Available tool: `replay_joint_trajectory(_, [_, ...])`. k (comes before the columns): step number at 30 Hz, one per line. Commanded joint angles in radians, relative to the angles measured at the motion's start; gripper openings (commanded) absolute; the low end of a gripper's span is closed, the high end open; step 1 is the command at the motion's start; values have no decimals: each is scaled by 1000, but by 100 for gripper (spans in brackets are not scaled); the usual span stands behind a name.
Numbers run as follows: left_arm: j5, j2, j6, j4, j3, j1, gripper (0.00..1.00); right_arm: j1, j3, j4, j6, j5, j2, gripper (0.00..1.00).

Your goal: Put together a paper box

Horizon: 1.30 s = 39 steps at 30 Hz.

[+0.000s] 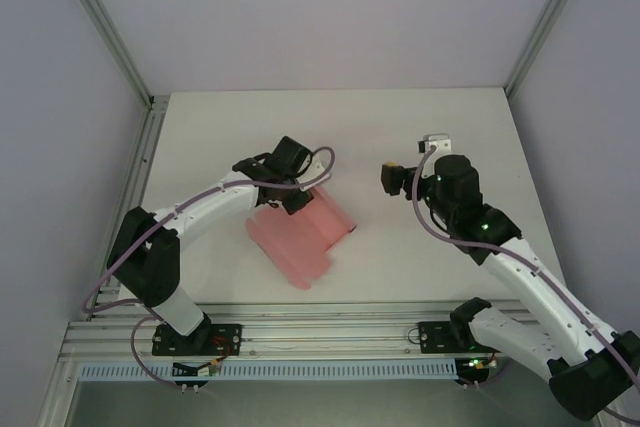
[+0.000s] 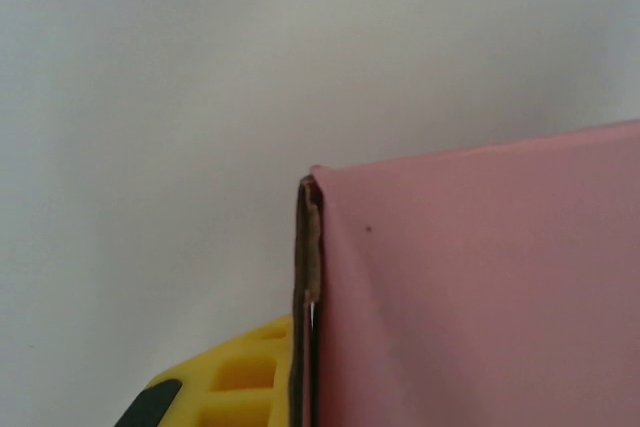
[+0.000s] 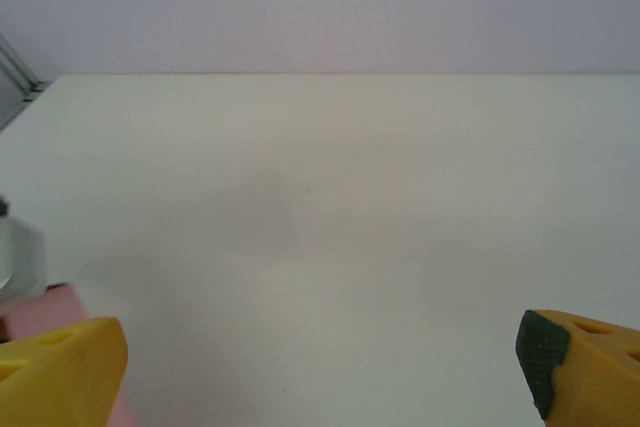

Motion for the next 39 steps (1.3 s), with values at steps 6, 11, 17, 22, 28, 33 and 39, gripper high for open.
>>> replay_joint_trajectory(6, [-74, -1, 573, -22, 15, -19, 0, -25, -40, -29, 38, -28, 13, 100])
replay_joint_trajectory(11, [-170, 103, 694, 22, 36, -68, 0, -41, -58, -46, 44, -33, -16, 100])
replay_joint_trajectory(17, [-215, 273, 735, 96, 101, -122, 0, -56, -74, -60, 52, -40, -42, 100])
replay_joint_trajectory(22, [-174, 335, 744, 97, 160, -148, 29, -62, -81, -81, 55, -39, -61, 100])
replay_joint_trajectory(28, [-143, 302, 727, 90, 173, -152, 53, -73, -95, -94, 61, -34, -72, 100])
replay_joint_trajectory(33, [-135, 227, 706, 106, 143, -163, 67, -86, -90, -97, 65, -44, -50, 100])
replay_joint_trajectory(39, [-52, 88, 571, 159, 131, -183, 99, -99, -74, -90, 23, -140, 7, 100])
